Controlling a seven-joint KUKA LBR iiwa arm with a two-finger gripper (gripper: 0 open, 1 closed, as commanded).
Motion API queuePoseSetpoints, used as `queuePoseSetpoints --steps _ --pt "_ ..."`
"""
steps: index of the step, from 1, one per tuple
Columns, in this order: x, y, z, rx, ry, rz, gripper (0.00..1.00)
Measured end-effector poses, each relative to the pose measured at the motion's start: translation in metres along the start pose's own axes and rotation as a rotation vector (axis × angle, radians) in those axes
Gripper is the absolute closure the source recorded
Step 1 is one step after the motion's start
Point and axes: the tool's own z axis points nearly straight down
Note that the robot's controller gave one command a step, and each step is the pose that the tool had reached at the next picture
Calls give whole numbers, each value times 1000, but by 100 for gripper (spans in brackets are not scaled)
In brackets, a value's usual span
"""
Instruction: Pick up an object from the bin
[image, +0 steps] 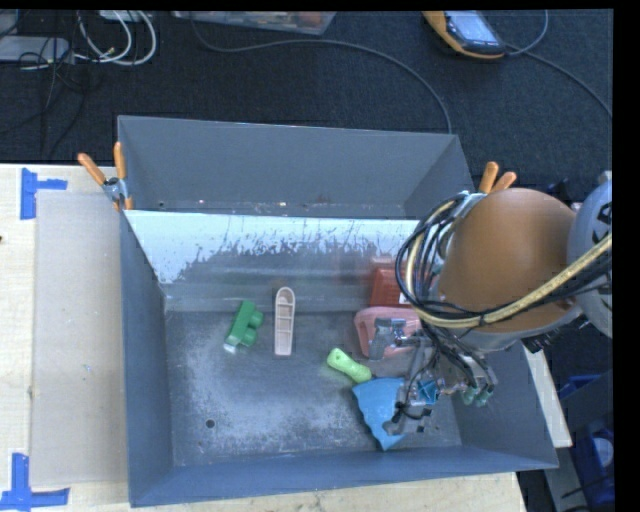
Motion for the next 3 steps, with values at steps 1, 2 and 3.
queuePoseSetpoints --steps 1,2,3 --pt "-1 0 -4 0 -8 1 0" --pt "-9 -24 50 -1 -7 110 0" --pt "-15 -89 70 -1 -7 2 0"
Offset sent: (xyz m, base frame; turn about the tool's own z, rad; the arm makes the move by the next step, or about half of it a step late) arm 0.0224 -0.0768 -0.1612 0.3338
